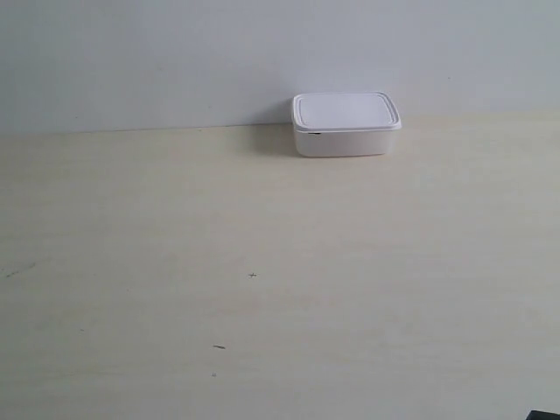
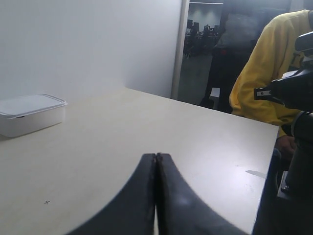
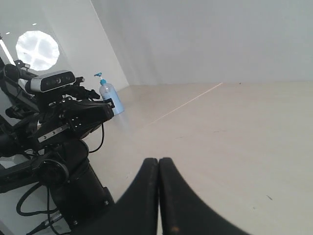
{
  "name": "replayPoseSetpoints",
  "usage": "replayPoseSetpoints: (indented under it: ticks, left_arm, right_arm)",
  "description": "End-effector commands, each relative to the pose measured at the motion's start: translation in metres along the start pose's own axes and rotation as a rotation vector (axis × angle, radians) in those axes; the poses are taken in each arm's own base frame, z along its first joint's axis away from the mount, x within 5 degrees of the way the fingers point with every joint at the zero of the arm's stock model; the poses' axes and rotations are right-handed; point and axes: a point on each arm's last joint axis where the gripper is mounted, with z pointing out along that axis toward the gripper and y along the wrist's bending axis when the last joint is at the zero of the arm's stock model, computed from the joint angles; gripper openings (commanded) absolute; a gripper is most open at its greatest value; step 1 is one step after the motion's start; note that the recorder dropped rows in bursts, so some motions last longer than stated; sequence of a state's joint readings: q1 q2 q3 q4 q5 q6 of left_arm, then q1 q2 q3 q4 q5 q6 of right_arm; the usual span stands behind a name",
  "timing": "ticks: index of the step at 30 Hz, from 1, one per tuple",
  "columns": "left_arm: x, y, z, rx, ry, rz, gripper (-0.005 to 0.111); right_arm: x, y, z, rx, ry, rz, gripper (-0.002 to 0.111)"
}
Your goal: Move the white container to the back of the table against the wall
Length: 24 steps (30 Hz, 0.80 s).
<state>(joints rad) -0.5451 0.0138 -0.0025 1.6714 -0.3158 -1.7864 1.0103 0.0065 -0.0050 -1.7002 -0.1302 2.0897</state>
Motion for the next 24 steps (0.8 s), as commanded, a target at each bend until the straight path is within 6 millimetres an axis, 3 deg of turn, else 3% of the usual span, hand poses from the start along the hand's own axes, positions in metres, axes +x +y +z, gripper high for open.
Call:
replayPoseSetpoints:
  ticks: [1, 9, 24]
  left_arm:
    - [0.000, -0.001, -0.001, 0.010, -0.009, 0.010, 0.000]
    - [0.000, 0.006, 0.000, -0.116, -0.020, 0.016, 0.000]
    - [-0.003, 0.033, -0.004, -0.573, -0.061, 0.037, 0.000]
  right_arm:
    - [0.001, 0.000, 0.000, -0.007, 0.002, 0.002, 0.000]
    - [-0.001, -0.007, 0.000, 0.135, -0.052, -0.007, 0.000]
    - [-0.014, -0.038, -0.013, 0.736, -0.291, -0.053, 0.000]
